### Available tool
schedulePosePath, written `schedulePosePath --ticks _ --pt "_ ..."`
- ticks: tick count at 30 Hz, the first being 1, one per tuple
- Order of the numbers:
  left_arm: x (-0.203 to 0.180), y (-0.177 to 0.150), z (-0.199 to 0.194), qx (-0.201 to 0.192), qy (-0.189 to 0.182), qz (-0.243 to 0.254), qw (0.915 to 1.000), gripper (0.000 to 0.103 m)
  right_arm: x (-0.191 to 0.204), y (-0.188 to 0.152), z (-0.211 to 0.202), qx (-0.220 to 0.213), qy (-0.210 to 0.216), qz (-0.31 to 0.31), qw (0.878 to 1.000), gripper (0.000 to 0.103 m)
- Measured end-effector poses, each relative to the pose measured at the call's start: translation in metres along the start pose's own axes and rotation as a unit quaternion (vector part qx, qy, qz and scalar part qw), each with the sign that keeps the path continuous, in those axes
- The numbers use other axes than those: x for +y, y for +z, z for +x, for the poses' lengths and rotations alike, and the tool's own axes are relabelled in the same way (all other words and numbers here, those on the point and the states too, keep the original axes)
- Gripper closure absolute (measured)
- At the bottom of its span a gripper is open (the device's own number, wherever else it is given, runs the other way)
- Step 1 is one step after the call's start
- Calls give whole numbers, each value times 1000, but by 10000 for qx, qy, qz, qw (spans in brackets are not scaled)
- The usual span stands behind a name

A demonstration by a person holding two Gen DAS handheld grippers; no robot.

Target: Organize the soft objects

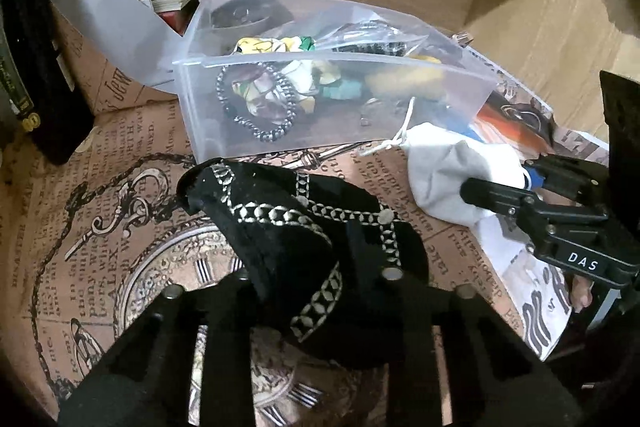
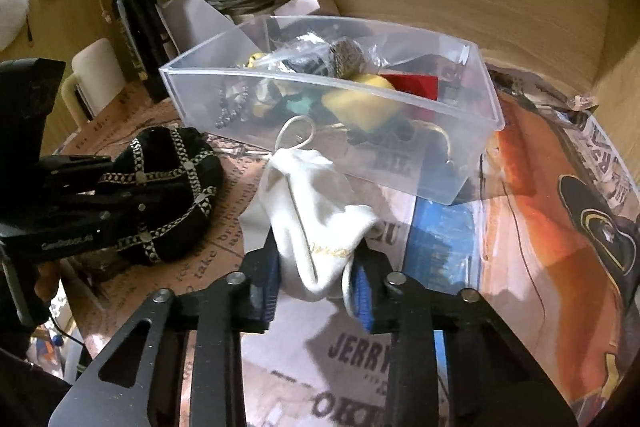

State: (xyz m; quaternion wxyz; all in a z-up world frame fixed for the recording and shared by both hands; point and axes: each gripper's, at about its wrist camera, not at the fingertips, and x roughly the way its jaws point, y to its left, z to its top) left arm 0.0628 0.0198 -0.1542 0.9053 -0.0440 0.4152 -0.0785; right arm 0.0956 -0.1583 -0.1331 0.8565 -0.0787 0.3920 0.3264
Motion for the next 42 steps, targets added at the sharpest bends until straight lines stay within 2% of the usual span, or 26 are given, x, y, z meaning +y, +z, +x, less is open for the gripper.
schedulePosePath --ticks 2,5,12,19,27,34,42 --pt "-1 0 -5 -58 -7 10 10000 91 2 0 -8 -114 19 -7 9999 76" --pt "0 -3 -19 -211 -18 22 9998 93 4 1 -22 -356 20 11 9994 76" --pt "-5 11 -50 -702 -56 69 9975 94 5 12 -55 -877 -49 38 9961 76" --pt "-13 37 -83 -1325 -80 169 9910 94 3 29 -79 -1369 -168 48 9904 76" --pt "-13 74 -92 -1883 107 232 9818 94 -4 53 -91 -1804 -295 66 9831 76" --pt "-11 104 -79 -1952 154 235 9804 94 -16 76 -83 -1943 -408 129 9800 76" --pt "-3 132 -40 -1688 221 150 9853 94 -34 98 -43 -1629 -496 270 9850 76"
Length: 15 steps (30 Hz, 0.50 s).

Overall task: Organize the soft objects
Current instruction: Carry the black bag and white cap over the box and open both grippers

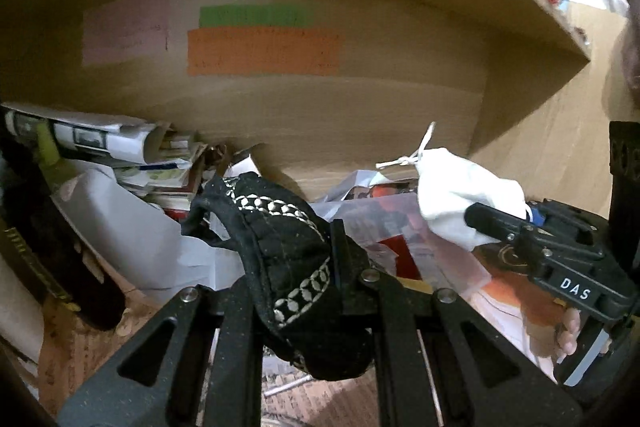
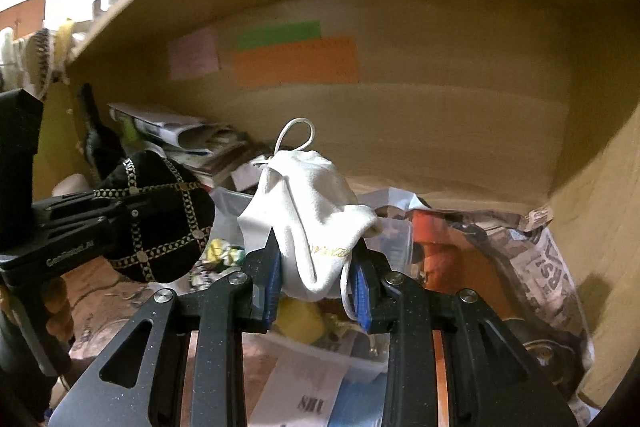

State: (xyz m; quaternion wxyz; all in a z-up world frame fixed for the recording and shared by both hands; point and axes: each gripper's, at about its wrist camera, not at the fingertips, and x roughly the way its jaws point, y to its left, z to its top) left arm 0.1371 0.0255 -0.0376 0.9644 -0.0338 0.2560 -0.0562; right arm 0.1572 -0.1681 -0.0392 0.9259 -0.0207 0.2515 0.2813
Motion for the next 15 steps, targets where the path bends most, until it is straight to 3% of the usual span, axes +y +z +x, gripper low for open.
schedulePosePath --ticks 6,15 --pt "2 0 42 512 -159 -110 9985 94 -3 -1 33 309 -77 46 9995 76" --pt "0 -7 84 953 -236 -139 9951 94 -2 -17 70 925 -122 -26 9956 75"
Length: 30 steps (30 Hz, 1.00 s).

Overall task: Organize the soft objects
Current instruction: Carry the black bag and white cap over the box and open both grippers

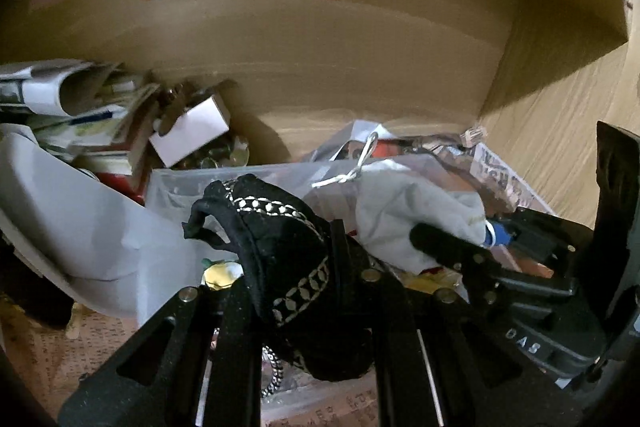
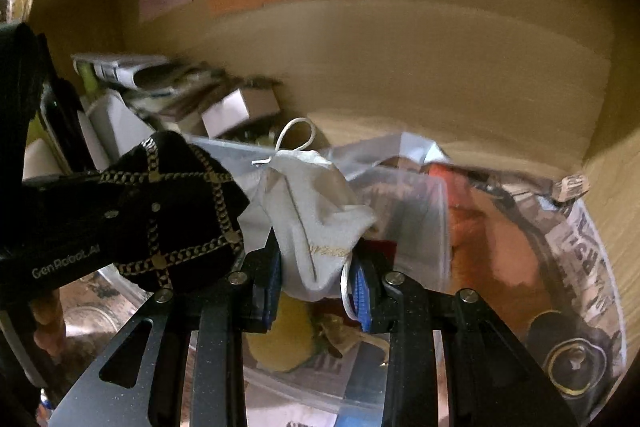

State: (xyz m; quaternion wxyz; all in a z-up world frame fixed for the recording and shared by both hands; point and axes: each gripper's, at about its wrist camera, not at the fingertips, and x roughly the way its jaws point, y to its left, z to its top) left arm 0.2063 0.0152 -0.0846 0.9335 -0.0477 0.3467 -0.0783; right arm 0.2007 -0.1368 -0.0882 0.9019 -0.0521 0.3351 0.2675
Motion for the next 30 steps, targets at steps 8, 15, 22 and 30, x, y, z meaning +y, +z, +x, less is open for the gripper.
schedulePosePath --ticks 8,15,22,30 --pt "8 -10 20 508 -104 -219 9984 71 -2 -6 11 336 -46 -55 9994 67" --pt "7 -21 -3 382 -104 -157 9991 52 -3 -7 -3 343 -85 -92 9993 44" --pt "4 -29 -38 46 104 -5 9999 43 -1 -9 -35 -60 -168 -192 9997 38" --pt "-9 -24 -100 -911 410 165 9949 38 4 1 -98 -937 -88 -151 9955 36"
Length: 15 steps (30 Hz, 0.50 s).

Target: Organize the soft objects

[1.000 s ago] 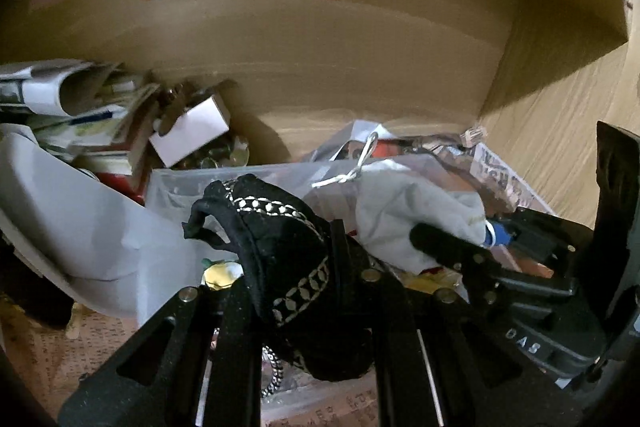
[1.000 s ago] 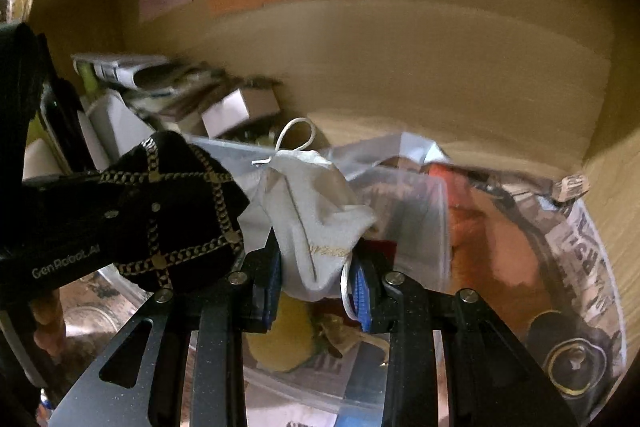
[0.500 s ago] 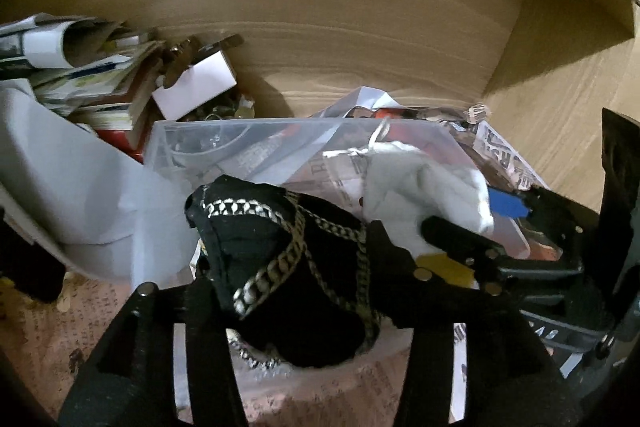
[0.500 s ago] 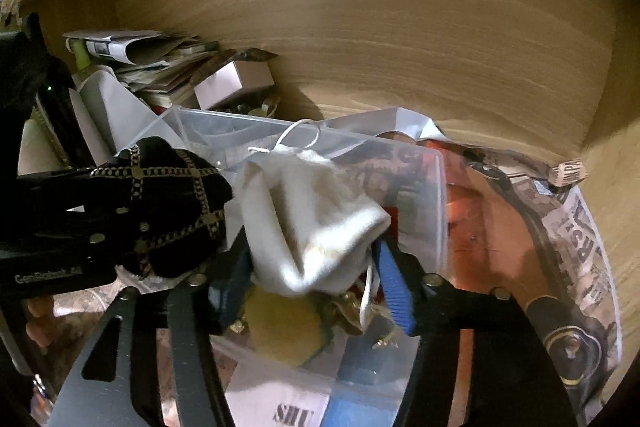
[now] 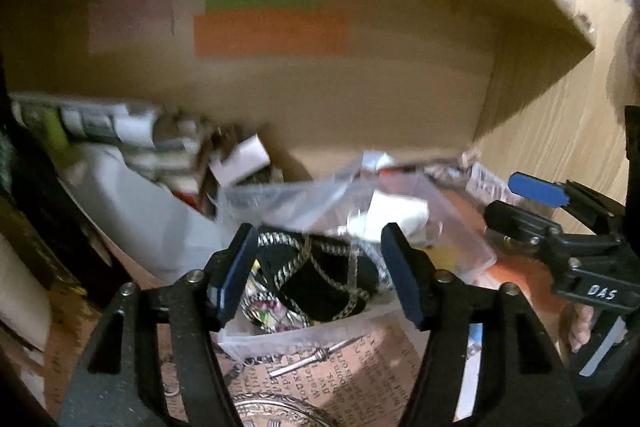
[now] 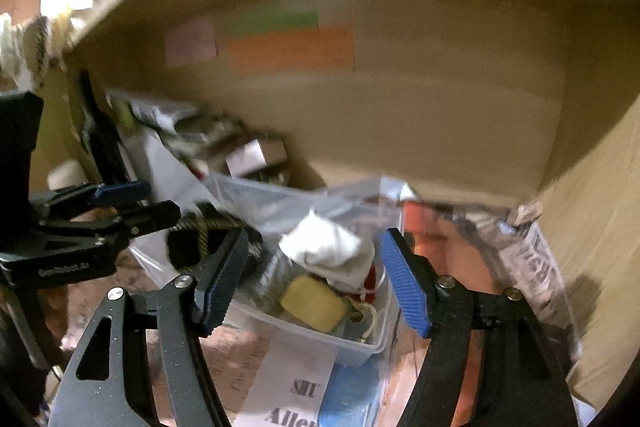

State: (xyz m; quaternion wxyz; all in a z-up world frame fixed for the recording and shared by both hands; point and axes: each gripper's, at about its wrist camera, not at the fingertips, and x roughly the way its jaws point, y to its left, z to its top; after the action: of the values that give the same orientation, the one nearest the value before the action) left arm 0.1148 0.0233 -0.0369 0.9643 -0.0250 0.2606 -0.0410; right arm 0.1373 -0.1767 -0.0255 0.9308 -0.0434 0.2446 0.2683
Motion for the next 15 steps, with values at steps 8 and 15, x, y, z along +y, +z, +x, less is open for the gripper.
schedulePosePath --ticks 8,15 --pt "-12 10 -57 -852 49 75 9963 28 15 15 -56 -801 98 4 9967 24" --pt "-19 9 -86 -1311 29 94 9913 9 25 16 -77 -1142 137 19 9934 15"
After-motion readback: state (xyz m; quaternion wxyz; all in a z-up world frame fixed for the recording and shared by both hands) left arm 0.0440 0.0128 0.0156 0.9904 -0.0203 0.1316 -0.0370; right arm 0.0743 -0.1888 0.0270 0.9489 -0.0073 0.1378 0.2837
